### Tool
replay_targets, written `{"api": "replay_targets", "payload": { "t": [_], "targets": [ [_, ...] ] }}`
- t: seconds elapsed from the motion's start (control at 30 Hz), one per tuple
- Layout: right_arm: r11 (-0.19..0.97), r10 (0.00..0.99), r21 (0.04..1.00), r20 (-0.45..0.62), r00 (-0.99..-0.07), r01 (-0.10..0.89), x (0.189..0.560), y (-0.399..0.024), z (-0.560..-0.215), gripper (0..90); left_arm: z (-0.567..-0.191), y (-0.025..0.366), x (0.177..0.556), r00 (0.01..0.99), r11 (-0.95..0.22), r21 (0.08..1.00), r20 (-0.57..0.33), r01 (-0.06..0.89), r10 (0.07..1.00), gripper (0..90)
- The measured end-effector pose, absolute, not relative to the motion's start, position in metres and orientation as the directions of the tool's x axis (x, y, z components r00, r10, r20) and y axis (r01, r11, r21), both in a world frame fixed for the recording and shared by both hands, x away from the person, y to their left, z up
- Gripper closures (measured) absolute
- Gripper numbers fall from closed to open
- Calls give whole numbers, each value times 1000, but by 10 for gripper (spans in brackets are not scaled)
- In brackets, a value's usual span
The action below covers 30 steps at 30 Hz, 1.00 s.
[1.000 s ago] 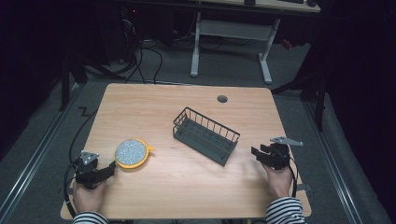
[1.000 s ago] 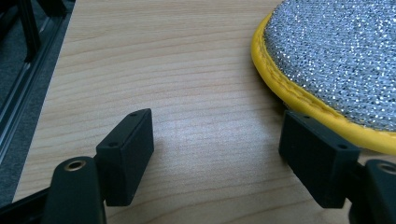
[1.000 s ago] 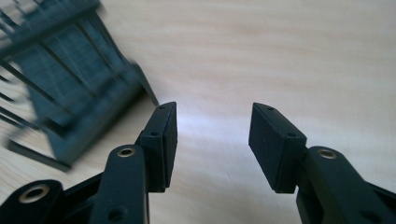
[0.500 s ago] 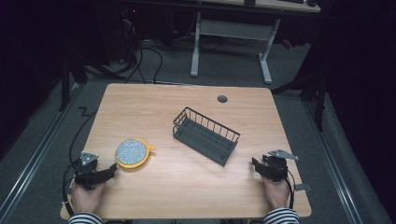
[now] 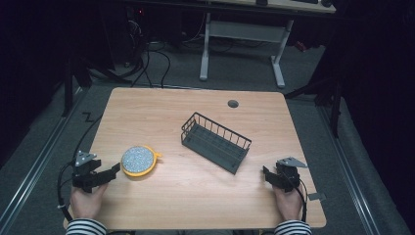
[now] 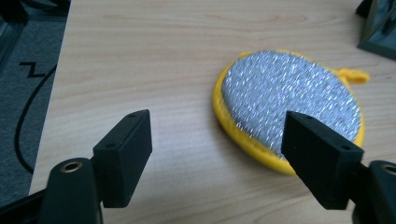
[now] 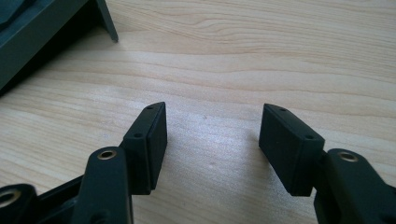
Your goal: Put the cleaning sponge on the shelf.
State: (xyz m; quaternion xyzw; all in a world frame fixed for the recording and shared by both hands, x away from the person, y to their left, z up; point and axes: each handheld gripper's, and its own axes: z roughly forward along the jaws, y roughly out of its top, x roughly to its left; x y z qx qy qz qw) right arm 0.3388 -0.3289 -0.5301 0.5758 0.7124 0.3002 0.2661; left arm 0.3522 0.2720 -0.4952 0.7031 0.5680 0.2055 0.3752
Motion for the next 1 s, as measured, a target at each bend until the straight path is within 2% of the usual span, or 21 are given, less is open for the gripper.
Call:
{"api": "replay_targets", "payload": {
  "t": [0.27, 0.4, 0.57, 0.73, 0.9, 1.0],
  "targets": [
    [152, 981, 733, -28, -193, 664, 339, -330, -530, 415, -488, 257, 387, 315, -101, 731, -162, 675, 935, 252],
    [151, 981, 733, -27, -193, 664, 339, -330, -530, 419, -494, 247, 403, 302, -105, 710, -156, 696, 941, 272],
    [142, 982, 735, -22, -186, 663, 339, -330, -530, 437, -504, 244, 415, 285, -112, 675, -151, 729, 947, 354],
    [142, 982, 735, -22, -185, 663, 339, -330, -530, 441, -510, 246, 419, 295, -101, 656, -192, 748, 936, 406],
    [147, 982, 737, -30, -186, 660, 339, -330, -530, 451, -514, 244, 419, 325, -117, 653, -207, 748, 923, 536],
    [147, 982, 737, -30, -186, 660, 339, -329, -530, 452, -514, 244, 418, 331, -122, 653, -207, 748, 921, 584]
  ]
}}
